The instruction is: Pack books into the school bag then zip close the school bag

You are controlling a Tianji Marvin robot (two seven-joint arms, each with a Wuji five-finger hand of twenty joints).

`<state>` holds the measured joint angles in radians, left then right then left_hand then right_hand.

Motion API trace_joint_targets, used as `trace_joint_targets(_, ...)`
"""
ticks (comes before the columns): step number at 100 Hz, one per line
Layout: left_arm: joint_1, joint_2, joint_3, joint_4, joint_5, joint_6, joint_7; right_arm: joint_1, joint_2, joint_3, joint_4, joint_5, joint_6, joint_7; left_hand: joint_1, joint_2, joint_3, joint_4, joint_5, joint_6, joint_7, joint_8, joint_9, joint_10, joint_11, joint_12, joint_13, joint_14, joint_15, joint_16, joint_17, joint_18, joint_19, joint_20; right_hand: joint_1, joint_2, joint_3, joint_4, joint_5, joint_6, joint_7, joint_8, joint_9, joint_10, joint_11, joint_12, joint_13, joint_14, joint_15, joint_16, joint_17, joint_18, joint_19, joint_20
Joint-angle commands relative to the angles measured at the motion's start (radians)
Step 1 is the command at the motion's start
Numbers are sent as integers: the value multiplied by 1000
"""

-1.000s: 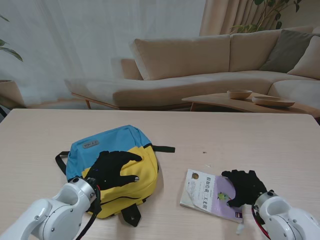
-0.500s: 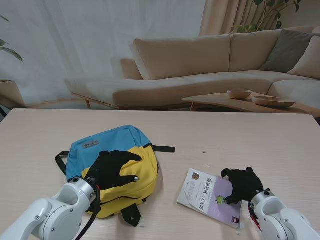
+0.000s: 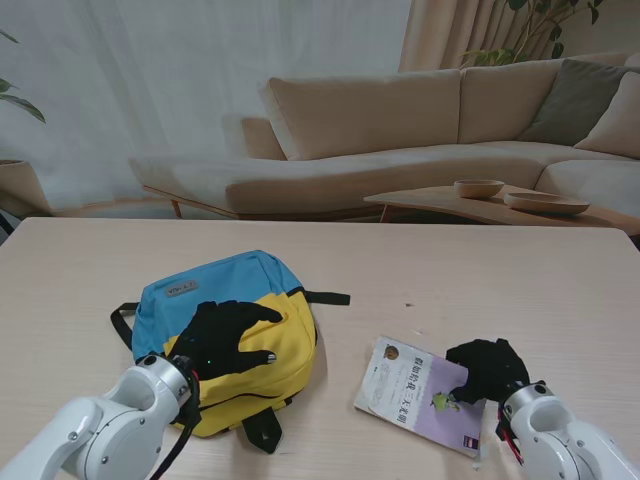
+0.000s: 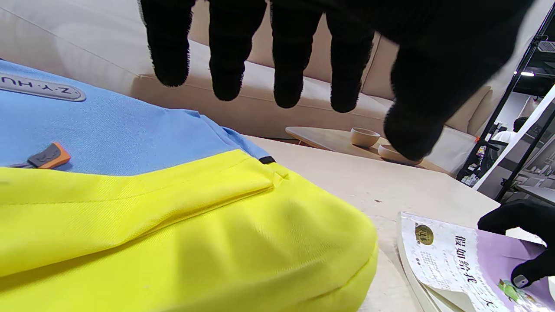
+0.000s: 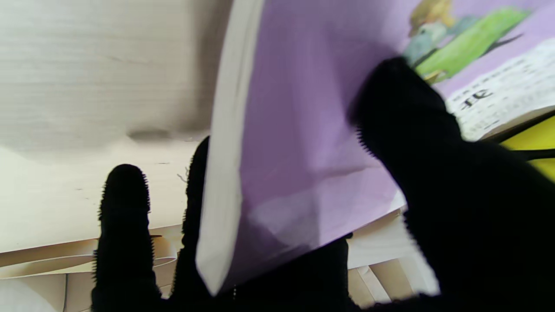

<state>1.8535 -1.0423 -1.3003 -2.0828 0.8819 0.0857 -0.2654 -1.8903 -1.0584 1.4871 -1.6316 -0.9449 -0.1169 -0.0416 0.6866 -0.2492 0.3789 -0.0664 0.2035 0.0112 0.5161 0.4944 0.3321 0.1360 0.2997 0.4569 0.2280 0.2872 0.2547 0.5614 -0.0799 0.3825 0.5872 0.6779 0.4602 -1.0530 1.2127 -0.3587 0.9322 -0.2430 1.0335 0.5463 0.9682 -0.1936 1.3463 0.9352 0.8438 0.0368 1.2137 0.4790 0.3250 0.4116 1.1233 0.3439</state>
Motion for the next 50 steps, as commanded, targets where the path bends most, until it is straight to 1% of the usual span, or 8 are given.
trace_joint_targets(1,10,-4,-3,-11,-3,-2,-16,-20,-7,8,-15,-3,-9,15,-24,-8,28,26,-23,-23,-11,-16,-36,-23,-11,-1,-33,-24,-34,-13,-20,-24,-37,14,153,69,226,188,118,-130,17,70,18,-119,97,72,-26,-9,37,23,-14,37,30,19)
trace_joint_targets(7,11,-5,-5,-11,-6,-5,-15,-25,-11,21,-32,18,-13,14,-23,-6,28,26,-20,-22,-10,-16,-33,-21,-10,0,-33,-24,-34,-12,-20,-24,-37,14,134,71,282,231,128,-128,-11,189,-12,-107,96,141,-65,-2,58,29,-27,32,35,24)
trace_joint_targets(13,11,-5,-7,-11,-11,-8,-12,-30,-16,36,-54,46,-11,15,-23,-4,27,26,-18,-22,-10,-15,-35,-23,-12,-1,-32,-23,-34,-12,-20,-24,-37,14,144,17,354,283,145,-118,-5,324,-45,-93,105,224,-111,7,83,44,-47,22,45,32)
trace_joint_targets(22,11,-6,-9,-10,-19,-12,-6,-42,-25,62,-92,103,-10,9,-22,-3,25,26,-15,-21,-9,-15,-30,-19,-10,0,-32,-21,-34,-11,-19,-22,-37,15,178,-32,357,490,171,-84,28,498,-82,-56,123,342,-148,26,97,55,-84,16,60,44)
trace_joint_targets(24,11,-6,-10,-10,-21,-13,-6,-48,-27,70,-105,115,-10,10,-22,-2,25,26,-14,-21,-9,-15,-27,-19,-9,0,-31,-20,-34,-11,-19,-22,-37,15,176,-35,357,558,180,-77,29,547,-86,-50,121,368,-155,28,93,65,-93,13,64,48)
trace_joint_targets(33,9,-7,-13,-8,-34,-17,-4,-64,-35,102,-149,173,-13,19,-20,0,23,27,-9,-20,-9,-15,-27,-18,-10,0,-30,-20,-34,-11,-19,-22,-37,15,188,-35,357,700,201,-42,53,649,-104,-18,129,432,-177,39,86,102,-123,8,72,56)
trace_joint_targets(38,7,-8,-15,-5,-47,-20,-1,-68,-38,116,-168,195,-15,20,-19,0,22,27,-7,-20,-9,-15,-24,-17,-9,0,-30,-20,-34,-10,-19,-20,-37,16,184,-26,357,746,207,-36,53,688,-107,-12,127,454,-181,40,79,121,-130,9,77,59)
trace_joint_targets(50,-2,-10,-17,6,-77,-29,10,-70,-48,140,-204,242,-13,4,-16,0,21,27,-1,-17,-8,-14,-18,-14,-9,0,-10,-7,-18,-2,-17,-18,-36,17,187,-6,357,786,219,-28,54,734,-112,1,127,482,-181,47,79,143,-131,10,85,65)
